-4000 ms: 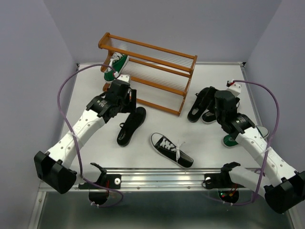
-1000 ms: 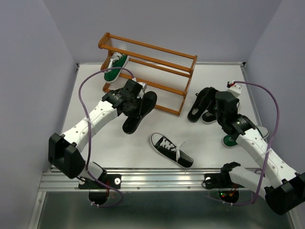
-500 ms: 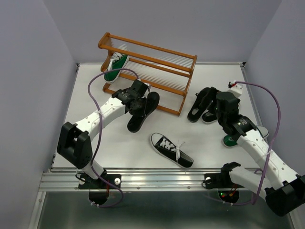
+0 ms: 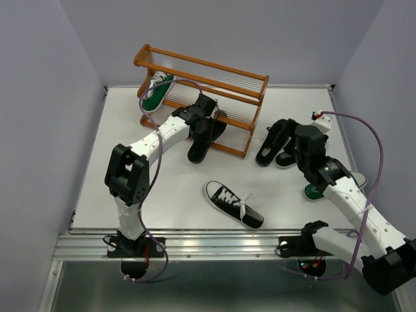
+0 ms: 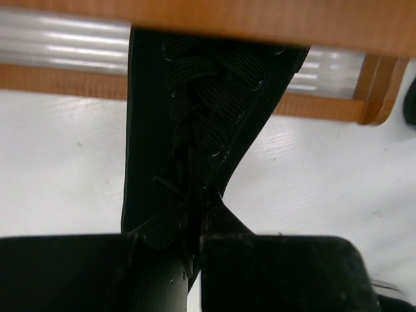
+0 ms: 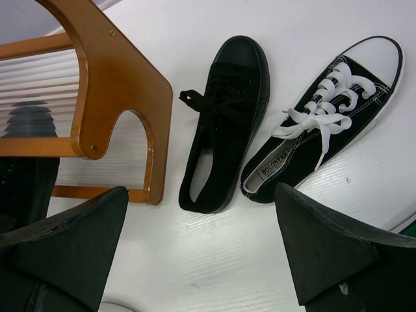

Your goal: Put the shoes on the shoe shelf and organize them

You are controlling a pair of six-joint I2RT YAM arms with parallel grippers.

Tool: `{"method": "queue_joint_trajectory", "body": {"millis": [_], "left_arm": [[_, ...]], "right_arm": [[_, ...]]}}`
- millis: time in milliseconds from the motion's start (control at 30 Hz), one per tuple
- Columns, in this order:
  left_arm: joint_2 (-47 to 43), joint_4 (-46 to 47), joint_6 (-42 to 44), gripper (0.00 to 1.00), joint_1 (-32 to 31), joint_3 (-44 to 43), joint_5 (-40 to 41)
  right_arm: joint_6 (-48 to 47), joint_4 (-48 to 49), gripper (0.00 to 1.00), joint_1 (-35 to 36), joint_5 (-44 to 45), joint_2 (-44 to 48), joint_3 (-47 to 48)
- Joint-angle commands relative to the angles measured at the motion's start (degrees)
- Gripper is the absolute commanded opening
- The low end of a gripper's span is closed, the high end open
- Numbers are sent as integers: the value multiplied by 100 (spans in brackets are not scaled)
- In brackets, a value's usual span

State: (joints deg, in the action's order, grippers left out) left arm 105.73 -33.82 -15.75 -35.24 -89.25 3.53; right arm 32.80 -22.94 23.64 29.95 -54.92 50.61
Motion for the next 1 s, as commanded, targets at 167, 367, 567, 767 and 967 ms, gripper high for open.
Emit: {"method": "queue_joint_trajectory", "body": {"millis": [167, 367, 567, 767, 967], "left_arm": [[360, 438, -16, 0, -18, -1076, 86], [580, 613, -69, 0, -26, -1226, 34], [615, 886, -157, 0, -26, -1156, -1], [756, 1044, -157, 0, -26, -1208, -19], [923, 1141, -130, 0, -26, -1366, 34]], "right_arm": [[-1, 0, 100, -8, 142, 60, 89], [-10, -9, 100, -8, 142, 69, 98], [-1, -26, 100, -8, 160, 113, 81], [-19, -53, 100, -8, 169, 113, 107], [-10, -53, 100, -8, 116, 86, 151]]}}
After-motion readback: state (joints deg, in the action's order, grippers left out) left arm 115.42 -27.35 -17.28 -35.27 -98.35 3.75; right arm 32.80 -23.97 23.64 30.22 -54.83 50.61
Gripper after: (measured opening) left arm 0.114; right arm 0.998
